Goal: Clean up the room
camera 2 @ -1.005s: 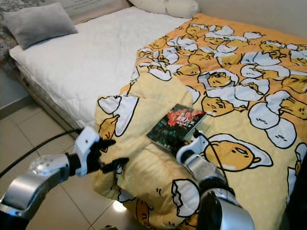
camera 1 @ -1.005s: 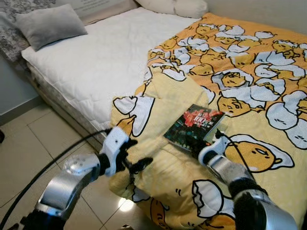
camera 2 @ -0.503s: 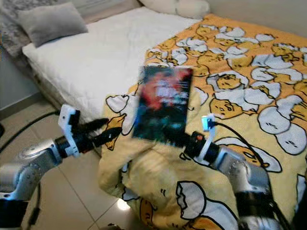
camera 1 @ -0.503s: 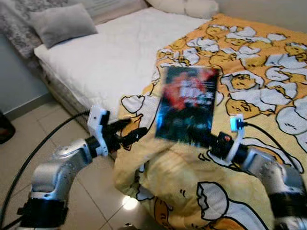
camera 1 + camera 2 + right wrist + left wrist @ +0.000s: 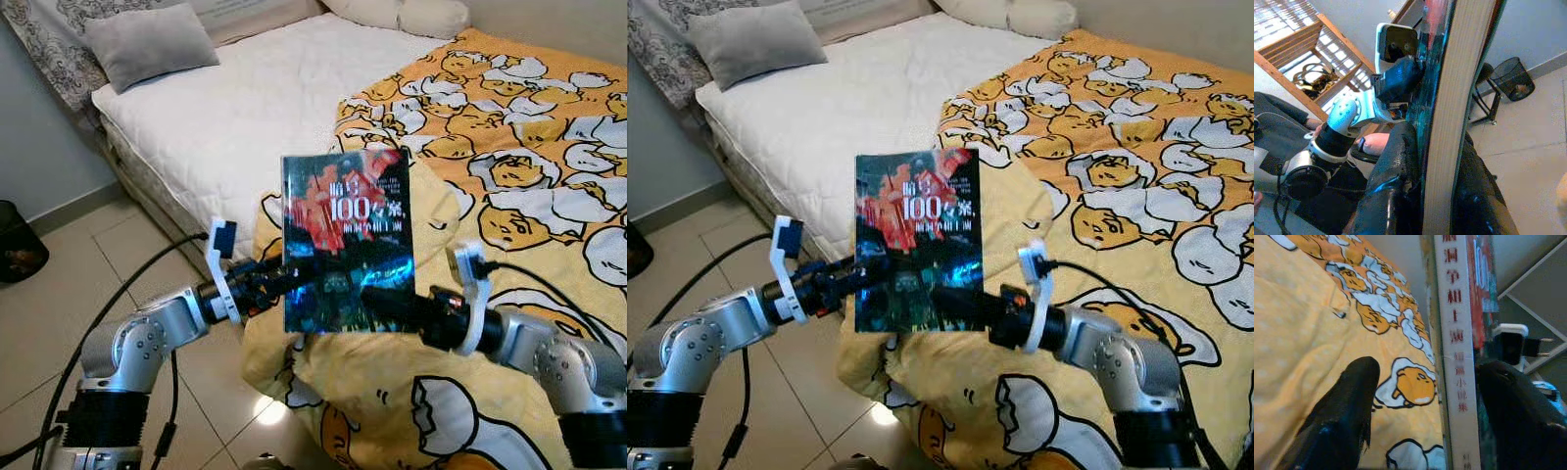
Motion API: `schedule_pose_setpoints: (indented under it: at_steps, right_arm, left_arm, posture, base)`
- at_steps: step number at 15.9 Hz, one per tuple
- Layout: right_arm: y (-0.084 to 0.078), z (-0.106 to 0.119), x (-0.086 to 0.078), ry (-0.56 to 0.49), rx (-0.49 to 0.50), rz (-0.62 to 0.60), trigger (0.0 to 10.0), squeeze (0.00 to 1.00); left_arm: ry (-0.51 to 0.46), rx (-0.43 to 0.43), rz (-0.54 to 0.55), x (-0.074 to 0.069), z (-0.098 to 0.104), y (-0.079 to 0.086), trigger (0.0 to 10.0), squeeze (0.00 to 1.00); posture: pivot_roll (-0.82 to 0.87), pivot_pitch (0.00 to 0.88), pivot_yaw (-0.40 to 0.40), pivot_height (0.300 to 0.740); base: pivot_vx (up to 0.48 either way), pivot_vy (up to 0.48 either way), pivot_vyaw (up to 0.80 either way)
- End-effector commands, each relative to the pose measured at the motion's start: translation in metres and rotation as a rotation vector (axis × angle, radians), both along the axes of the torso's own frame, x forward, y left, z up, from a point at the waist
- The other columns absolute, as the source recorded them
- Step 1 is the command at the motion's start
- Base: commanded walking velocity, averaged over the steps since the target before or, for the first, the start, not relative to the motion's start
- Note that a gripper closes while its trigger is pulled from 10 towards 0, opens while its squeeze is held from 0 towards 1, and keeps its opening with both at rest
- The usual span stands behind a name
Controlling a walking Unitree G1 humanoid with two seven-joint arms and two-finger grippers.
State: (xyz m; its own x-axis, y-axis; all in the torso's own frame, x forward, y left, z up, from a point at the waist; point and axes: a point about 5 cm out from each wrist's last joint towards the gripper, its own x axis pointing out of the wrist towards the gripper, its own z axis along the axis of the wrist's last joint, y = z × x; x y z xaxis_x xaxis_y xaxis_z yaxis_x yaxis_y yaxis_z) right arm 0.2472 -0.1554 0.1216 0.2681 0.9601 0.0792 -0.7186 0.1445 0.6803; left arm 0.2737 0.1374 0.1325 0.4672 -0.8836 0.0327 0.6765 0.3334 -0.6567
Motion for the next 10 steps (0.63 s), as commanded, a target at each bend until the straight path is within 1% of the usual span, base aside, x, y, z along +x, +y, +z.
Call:
schedule_pose_setpoints:
  at_steps: [1,7,10]
  right_arm:
    - [0.0035,0.0135,-0.0007,-0.058,0.027,0.026,0.0,0.00]
    - [0.0065,0.0126,-0.0030,-0.038,0.035,0.035,0.0,0.00]
    - [0.0087,0.0121,-0.0016,-0.038,0.032,0.031,0.0,0.00]
  left_arm:
    - [0.001,-0.018,-0.021,-0.0028,0.0033,-0.0012,0.0,0.00]
    - [0.015,-0.053,-0.020,-0.0086,0.0061,0.0007,0.0,0.00]
    - [0.031,-0.056,-0.016,-0.0113,0.0045,-0.0019,0.0,0.00]
  posture:
    - [-0.13,0.000,0.084,0.740]
    - [-0.13,0.000,0.084,0.740]
    - [-0.12,0.000,0.082,0.740]
  base:
    - [0.000,0.000,0.00]
    - [0.000,0.000,0.00]
    - [0.000,0.000,0.00]
